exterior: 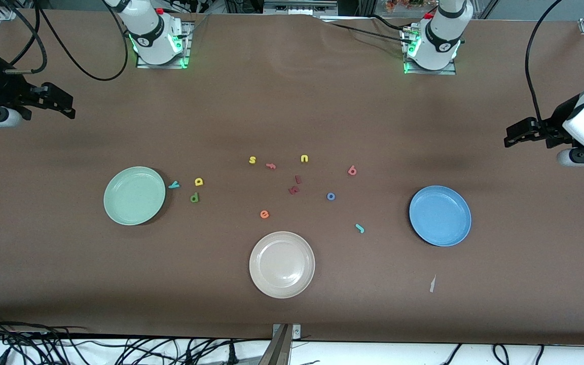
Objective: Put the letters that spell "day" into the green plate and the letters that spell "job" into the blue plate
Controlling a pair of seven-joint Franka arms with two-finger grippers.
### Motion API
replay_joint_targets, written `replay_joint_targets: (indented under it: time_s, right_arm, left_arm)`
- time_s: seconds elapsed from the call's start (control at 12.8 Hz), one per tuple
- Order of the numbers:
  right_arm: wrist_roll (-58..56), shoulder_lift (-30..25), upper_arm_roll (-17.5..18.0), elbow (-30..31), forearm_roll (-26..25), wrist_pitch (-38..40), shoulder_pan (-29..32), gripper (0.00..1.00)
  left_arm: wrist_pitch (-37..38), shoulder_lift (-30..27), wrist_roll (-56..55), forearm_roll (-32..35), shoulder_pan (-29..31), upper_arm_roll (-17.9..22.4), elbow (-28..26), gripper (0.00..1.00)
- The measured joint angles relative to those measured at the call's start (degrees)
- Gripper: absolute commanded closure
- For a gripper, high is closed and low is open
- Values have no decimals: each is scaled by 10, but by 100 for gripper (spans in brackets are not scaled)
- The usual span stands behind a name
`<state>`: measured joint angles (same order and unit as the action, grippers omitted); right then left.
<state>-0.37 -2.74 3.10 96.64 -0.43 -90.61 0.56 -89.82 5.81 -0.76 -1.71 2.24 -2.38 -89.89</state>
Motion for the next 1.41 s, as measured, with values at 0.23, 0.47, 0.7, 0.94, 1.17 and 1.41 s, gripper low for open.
replay_joint_targets:
  time_s: [0.23, 0.47, 0.7, 0.94, 1.17, 1.41]
  right_arm:
    - [0, 0, 0, 0, 0, 2, 0, 1]
    - [2, 0, 0, 0, 0, 2, 0, 1]
    - [8, 0, -12, 0, 0, 2, 2, 1]
    - [8, 0, -17, 0, 0, 2, 3, 1]
    - [8, 0, -17, 0, 0, 2, 3, 0]
    - [8, 0, -17, 0, 0, 2, 3, 0]
  left_arm:
    - [0, 0, 0, 0, 0, 0, 0, 0]
    - [0, 0, 0, 0, 0, 0, 0, 0]
    - [0, 1, 0, 0, 0, 0, 0, 0]
    - [-1, 6, 0, 0, 0, 0, 15, 0]
    - [-1, 13, 0, 0, 0, 0, 23, 0]
    - [-1, 15, 0, 0, 0, 0, 25, 0]
